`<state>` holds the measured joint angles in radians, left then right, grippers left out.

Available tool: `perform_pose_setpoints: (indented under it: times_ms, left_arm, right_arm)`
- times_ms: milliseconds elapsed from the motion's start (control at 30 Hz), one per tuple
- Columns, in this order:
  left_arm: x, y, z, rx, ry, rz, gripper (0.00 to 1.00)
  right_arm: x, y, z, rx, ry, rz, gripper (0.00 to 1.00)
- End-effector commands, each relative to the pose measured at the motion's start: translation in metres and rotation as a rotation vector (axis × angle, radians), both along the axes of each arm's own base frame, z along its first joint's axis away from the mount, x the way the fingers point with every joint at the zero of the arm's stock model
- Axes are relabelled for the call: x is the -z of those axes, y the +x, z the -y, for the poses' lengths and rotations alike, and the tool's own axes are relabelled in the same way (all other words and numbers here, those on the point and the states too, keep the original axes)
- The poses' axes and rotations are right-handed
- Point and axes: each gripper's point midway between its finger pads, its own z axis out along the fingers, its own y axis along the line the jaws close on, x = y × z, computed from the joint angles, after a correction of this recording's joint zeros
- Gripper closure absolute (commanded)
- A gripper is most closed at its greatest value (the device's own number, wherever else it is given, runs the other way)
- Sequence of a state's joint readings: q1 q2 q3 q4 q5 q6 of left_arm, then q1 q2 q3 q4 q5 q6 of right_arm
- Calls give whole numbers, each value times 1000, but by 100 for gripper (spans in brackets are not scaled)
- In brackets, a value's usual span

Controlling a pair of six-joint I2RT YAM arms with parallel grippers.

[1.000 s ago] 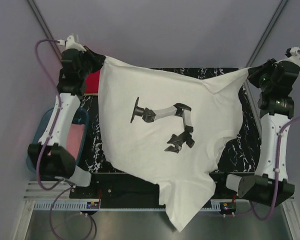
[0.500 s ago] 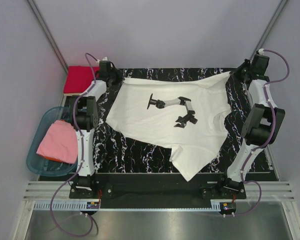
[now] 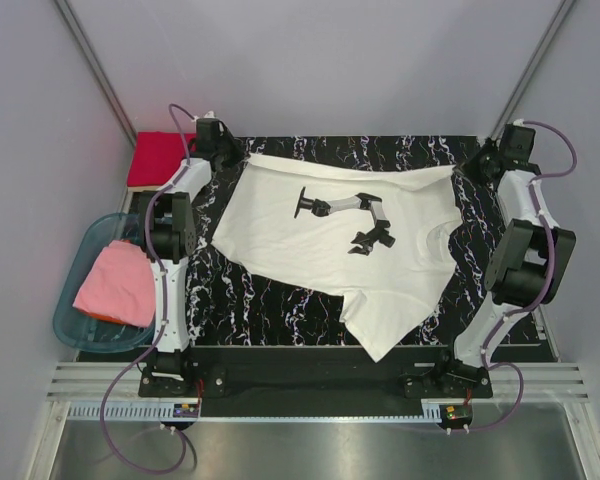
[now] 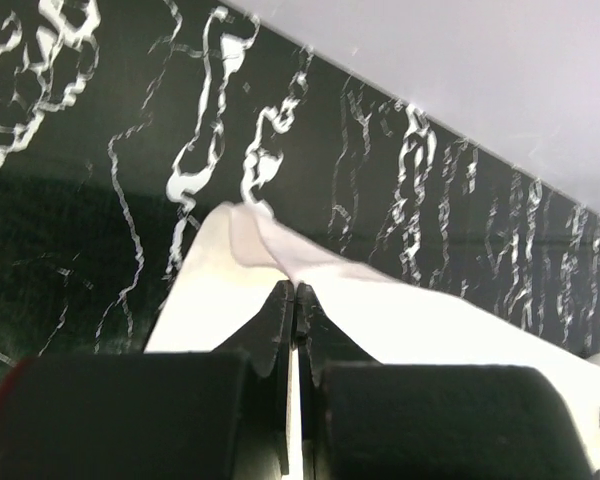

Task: Fold and stack the t-shirts
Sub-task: Fold the tshirt

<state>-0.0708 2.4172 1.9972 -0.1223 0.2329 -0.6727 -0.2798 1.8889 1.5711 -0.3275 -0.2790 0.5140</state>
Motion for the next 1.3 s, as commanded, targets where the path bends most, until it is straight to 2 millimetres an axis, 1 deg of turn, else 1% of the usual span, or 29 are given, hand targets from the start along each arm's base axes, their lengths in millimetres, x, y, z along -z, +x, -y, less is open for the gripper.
perform_pose_setpoints:
  times_ms: [0,33,67,100,133,167,200,233,267,300,333,400,433,500,533,633,700,767,900,1067,1100,1133,1167,1200,1267]
  left_arm:
    - [-33,-4,-9,26,28,42,100]
    - [-31,-10,-11,24,37,21,100]
    - [-30,-12,-13,26,36,15,100]
    - [-24,-18,-13,37,42,-9,100]
    - [-24,-20,-12,47,50,-15,100]
    - [-21,-23,-12,57,58,-28,100]
    - [-22,-26,-13,70,75,-46,100]
    - [-16,-27,-14,78,77,-66,100]
    - [-16,-28,-18,80,76,-74,100]
    - [-10,-32,-19,82,71,-93,100]
    - [-17,-34,-22,75,74,-83,100]
    - [-15,-37,-28,77,77,-92,100]
    - [-14,-39,-28,86,72,-98,100]
    - [-13,-39,-30,91,60,-101,100]
    - [-10,-39,-28,98,51,-106,100]
    - [-6,-38,-23,107,19,-116,100]
    - [-5,-36,-21,110,6,-114,100]
    - [3,-34,-22,105,9,-123,100]
    - [15,-40,-22,102,2,-155,100]
    - [16,-47,-23,86,-3,-177,100]
    - [16,-49,-23,84,-7,-182,100]
    - [15,-50,-23,82,-7,-184,100]
    - [15,-50,-23,80,-8,-184,100]
    - [13,-51,-24,79,-3,-185,100]
    - [12,-52,-26,72,5,-187,100]
  right_arm:
    - [-29,-31,-5,57,28,14,100]
    - [-27,-43,-7,82,45,-2,100]
    - [-27,-49,-8,97,53,-8,100]
    - [-26,-55,-9,112,64,-17,100]
    - [-17,-63,-11,120,75,-42,100]
    - [-20,-68,-13,123,81,-40,100]
    - [-16,-73,-16,123,94,-60,100]
    - [-13,-79,-18,123,99,-70,100]
    - [-11,-83,-20,125,108,-81,100]
    - [-7,-86,-22,130,124,-93,100]
    - [-2,-89,-24,128,136,-107,100]
    - [6,-93,-31,119,171,-133,100]
    - [19,-98,-33,126,196,-165,100]
    - [29,-101,-41,108,231,-193,100]
    - [39,-106,-43,115,250,-220,100]
    - [49,-114,-46,119,263,-255,100]
    - [51,-119,-45,121,249,-271,100]
    - [54,-121,-43,123,244,-283,100]
    - [58,-121,-35,135,229,-295,100]
    - [56,-121,-23,144,213,-298,100]
    - [57,-124,-22,144,210,-312,100]
    - [54,-123,-17,150,206,-306,100]
    - [53,-125,-16,151,208,-318,100]
    - [48,-124,-14,145,194,-311,100]
    - [47,-126,-13,137,188,-324,100]
